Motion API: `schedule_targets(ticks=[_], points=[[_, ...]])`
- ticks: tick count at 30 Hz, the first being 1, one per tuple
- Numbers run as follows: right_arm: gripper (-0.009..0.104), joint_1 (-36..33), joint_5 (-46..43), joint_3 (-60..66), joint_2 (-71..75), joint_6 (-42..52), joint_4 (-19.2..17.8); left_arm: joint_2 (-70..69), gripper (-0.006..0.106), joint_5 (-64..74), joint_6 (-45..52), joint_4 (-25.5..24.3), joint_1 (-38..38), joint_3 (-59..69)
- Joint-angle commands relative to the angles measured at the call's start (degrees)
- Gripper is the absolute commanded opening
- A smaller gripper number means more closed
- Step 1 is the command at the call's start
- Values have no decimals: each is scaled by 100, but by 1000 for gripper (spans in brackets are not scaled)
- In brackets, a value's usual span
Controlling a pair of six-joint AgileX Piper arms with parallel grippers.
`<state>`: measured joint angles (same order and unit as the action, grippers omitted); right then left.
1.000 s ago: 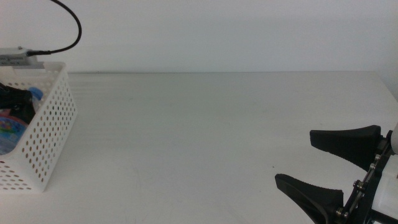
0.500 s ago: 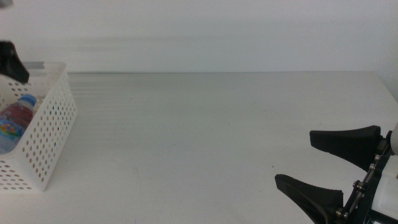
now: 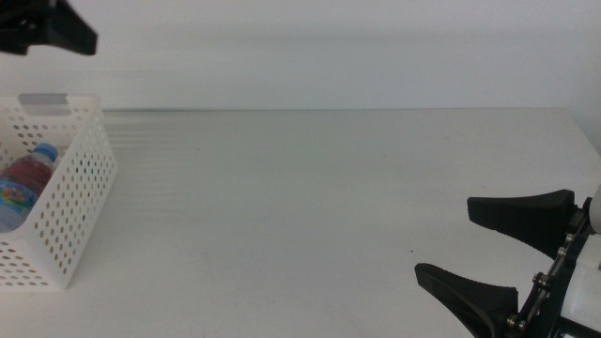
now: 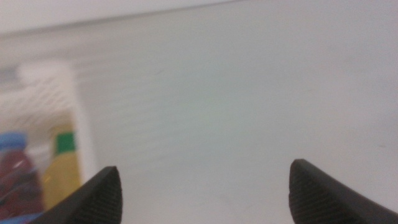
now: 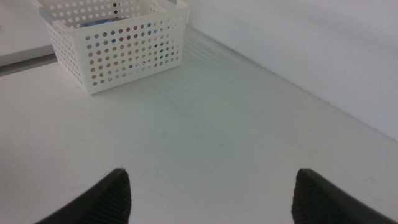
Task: Use arms to grab the bottles and put them into the dustbin to the left of the table.
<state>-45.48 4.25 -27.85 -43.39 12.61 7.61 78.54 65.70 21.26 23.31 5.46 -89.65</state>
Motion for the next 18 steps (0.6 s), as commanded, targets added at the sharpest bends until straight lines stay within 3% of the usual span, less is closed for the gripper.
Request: schedule_targets(ticks=[1,11,18], points=[[68,-10,-425,-136,39,28,-49,-371,81,-426,-110,195,-357,-104],[68,-10,-425,-136,39,23,-49,-1673,67,-2482,-87,206,-1464,1618],[68,-10,-425,-136,39,28,-49,-2370,61,-3695,-87,320,-1619,2954]])
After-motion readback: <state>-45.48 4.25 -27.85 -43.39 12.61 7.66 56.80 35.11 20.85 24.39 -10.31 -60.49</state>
